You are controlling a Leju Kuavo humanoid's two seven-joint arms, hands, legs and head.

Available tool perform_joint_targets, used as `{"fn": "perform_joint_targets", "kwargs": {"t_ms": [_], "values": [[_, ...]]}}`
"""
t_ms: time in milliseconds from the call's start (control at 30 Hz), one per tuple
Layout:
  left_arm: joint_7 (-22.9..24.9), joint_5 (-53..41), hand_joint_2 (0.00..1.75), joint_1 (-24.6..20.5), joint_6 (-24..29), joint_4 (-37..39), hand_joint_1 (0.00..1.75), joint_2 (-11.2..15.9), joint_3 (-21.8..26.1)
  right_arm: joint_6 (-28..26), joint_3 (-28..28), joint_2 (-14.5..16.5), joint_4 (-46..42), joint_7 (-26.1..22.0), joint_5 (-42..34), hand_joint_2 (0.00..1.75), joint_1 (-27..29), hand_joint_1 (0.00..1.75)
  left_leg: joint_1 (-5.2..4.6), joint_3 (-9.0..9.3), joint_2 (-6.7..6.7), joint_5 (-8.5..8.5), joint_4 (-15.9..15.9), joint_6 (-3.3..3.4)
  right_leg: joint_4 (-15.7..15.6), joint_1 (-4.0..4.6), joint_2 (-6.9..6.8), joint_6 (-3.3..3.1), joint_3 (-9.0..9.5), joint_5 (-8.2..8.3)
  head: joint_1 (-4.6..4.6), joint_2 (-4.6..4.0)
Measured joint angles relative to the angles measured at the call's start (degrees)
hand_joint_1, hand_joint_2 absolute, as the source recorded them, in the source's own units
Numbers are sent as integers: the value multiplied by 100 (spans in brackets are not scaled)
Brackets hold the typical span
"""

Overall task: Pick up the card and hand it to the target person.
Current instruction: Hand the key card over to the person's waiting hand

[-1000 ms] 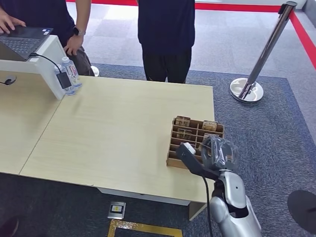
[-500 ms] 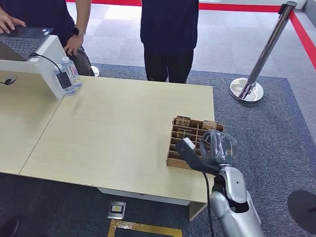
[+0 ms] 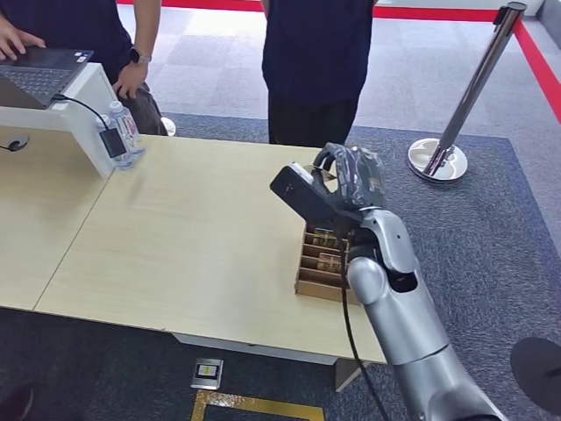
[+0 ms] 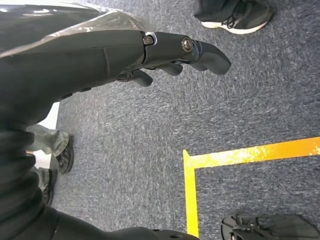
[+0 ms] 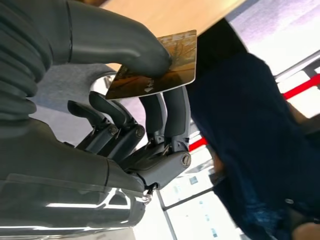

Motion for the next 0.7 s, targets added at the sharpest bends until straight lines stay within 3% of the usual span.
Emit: {"fn": "perform_joint_targets", "kwargs": {"t_ms": [333, 700], "values": [[0, -5, 175, -25, 10, 0, 0, -2, -86, -575, 82, 632, 1766, 104, 131, 175, -1552, 171, 0, -2, -2, 3, 0, -2, 1, 1, 0, 0, -2, 0, 1, 0], [-43, 115, 175, -26, 116, 0, 0, -4, -102, -955, 55, 869, 3422, 108, 284, 175, -2234, 175, 0, -2, -2, 3, 1, -3, 1, 1, 0, 0, -3, 0, 0, 0]]}}
